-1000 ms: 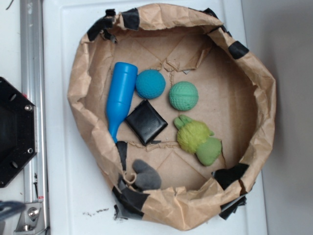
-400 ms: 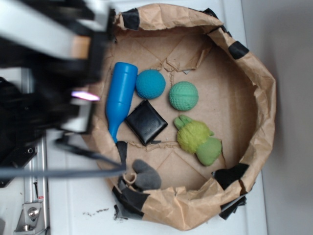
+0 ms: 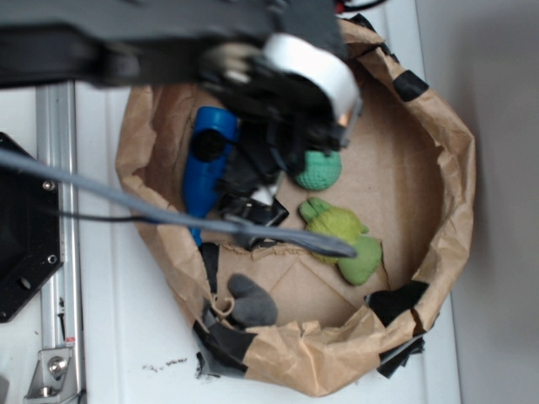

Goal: Grab the green ball.

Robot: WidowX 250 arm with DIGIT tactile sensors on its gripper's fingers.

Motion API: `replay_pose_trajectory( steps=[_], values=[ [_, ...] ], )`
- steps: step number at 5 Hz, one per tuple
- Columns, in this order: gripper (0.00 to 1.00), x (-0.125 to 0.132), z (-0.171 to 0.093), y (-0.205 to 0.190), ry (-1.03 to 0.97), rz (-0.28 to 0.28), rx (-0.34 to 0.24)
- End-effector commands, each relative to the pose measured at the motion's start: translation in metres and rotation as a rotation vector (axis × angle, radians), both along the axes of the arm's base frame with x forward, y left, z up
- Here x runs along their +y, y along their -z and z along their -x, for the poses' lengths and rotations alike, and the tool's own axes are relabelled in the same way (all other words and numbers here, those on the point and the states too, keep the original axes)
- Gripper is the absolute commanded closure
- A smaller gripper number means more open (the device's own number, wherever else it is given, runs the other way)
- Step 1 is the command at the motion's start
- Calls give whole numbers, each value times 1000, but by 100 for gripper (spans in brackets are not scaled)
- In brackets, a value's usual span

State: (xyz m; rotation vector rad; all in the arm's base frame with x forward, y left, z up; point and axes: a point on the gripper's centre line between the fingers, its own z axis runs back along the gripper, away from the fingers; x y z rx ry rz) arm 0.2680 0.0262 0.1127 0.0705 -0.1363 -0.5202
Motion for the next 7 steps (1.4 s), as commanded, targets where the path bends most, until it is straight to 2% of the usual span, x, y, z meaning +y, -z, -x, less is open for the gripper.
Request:
replay_pose_trajectory(
  steps=[1,2,3,4,6,7],
  values=[
    [0,-15,-29,66,123,-115,111],
    [0,-19,-40,74,100,-117,143],
    [100,-17,-40,77,47,-90,155],
    [100,-12,-31,56,32,-85,137],
    [100,-14,-9,-32,-131,-2,-24],
    [100,-13,1,-79,-287,59,-64]
  ],
)
